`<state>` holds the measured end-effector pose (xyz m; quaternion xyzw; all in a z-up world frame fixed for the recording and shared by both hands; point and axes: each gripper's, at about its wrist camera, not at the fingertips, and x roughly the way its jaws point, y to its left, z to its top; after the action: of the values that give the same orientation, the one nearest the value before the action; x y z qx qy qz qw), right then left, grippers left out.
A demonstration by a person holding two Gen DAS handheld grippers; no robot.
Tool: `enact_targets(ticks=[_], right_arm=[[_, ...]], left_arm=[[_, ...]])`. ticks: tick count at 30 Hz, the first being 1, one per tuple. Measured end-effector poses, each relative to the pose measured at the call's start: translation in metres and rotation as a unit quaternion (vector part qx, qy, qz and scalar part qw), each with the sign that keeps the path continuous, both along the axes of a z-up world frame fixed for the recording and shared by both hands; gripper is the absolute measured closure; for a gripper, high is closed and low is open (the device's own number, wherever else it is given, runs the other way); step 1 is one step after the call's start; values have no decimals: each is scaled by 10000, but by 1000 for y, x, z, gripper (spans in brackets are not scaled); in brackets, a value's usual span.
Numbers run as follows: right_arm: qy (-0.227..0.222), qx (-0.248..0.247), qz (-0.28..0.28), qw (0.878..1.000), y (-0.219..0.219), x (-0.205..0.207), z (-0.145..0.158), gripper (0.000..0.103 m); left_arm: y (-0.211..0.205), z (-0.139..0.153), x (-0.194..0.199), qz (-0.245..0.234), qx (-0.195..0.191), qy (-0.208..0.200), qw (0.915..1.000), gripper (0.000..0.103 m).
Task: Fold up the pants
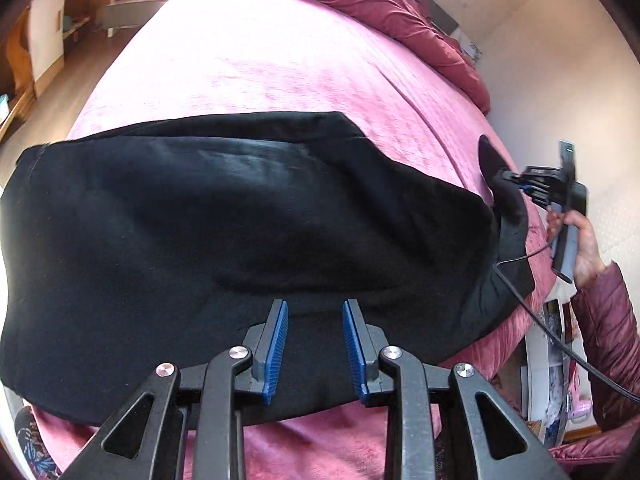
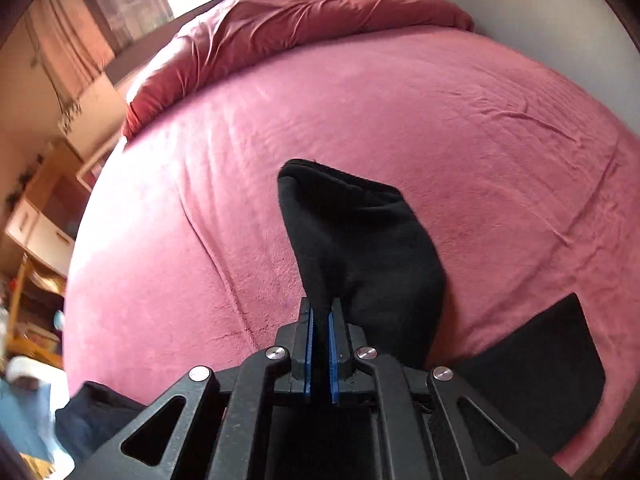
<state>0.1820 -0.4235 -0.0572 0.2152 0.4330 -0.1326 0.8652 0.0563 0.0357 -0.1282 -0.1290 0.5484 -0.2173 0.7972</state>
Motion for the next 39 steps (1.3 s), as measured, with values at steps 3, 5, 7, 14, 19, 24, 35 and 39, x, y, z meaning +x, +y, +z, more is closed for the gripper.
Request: enact_targets(ticks=[3, 5, 7, 14, 19, 24, 35, 39], right_arm=[[-624, 530, -431, 9957, -33, -59, 21, 97], [-833, 762, -713, 9910, -52, -98, 22, 97], [-930, 916, -1007, 9863, -67, -132, 13, 97], [-622, 1556, -1848, 9684, -105, -212, -65, 97], [-483, 1870, -1951, 9616, -114, -223, -123, 95], [-743, 2004, -2104, 9540, -132, -234, -122, 58], [-554, 1606, -2465, 9541, -166, -224, -91, 96], [-286, 1330, -2328, 9630, -165, -233, -87, 97]], left_arm=[[-12, 0, 1, -154, -30, -14, 9999, 74], [-22, 0, 1, -262, -30, -22, 9996, 74], [-32, 0, -1, -397, -10, -23, 9992, 74], [-62, 4, -2, -747, 142, -49, 9971, 74], [-71, 3, 1, -791, 269, 14, 9965, 74], [-75, -1, 2, -680, 278, 137, 9972, 74], [-81, -12, -1, -775, 331, 185, 9963, 74], [-83, -12, -1, -835, 367, 127, 9958, 74]])
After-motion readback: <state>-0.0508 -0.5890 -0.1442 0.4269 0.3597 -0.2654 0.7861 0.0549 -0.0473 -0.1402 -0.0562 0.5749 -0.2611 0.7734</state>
